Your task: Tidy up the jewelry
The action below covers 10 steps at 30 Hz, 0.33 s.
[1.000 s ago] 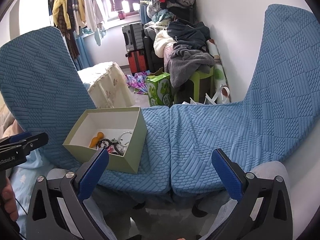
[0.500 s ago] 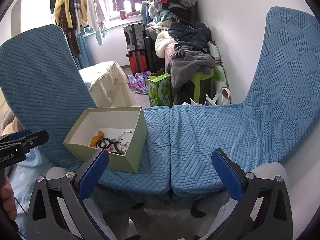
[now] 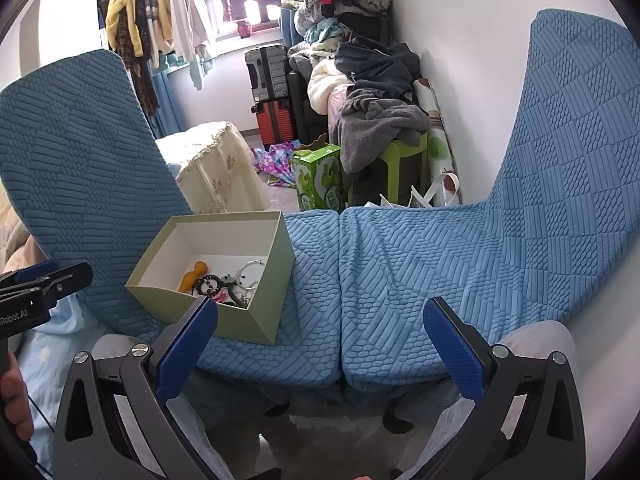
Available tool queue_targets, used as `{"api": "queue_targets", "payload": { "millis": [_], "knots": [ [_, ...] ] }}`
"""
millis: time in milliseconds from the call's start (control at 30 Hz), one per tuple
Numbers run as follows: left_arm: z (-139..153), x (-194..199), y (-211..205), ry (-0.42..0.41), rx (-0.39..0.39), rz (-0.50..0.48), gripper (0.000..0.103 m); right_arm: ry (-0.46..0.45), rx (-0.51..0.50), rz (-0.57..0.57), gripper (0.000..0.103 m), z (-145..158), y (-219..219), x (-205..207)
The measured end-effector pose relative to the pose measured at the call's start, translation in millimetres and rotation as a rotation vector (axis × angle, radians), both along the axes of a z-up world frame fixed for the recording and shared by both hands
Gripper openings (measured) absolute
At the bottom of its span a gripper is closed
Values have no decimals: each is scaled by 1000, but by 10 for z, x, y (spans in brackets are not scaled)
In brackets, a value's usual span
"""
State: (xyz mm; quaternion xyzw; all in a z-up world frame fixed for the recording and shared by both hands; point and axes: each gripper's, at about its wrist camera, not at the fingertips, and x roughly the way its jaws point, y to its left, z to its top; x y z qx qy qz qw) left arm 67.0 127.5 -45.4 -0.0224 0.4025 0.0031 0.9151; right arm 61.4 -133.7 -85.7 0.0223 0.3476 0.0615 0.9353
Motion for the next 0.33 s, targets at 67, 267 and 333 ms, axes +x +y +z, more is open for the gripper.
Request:
{"api": "queue_targets", "payload": {
  "millis": [67,267,333],
  "knots": [
    [-19,15,-11,6,-4,2,83,2,-11,0,103,-3,2,4],
    [-40,30,-23,9,-2,0,83,5,-11,-5,103,-16,8,-9],
    [-39,35,-17,9,1,7,83,6,-10,-7,103,-16,13,-9]
  ]
}}
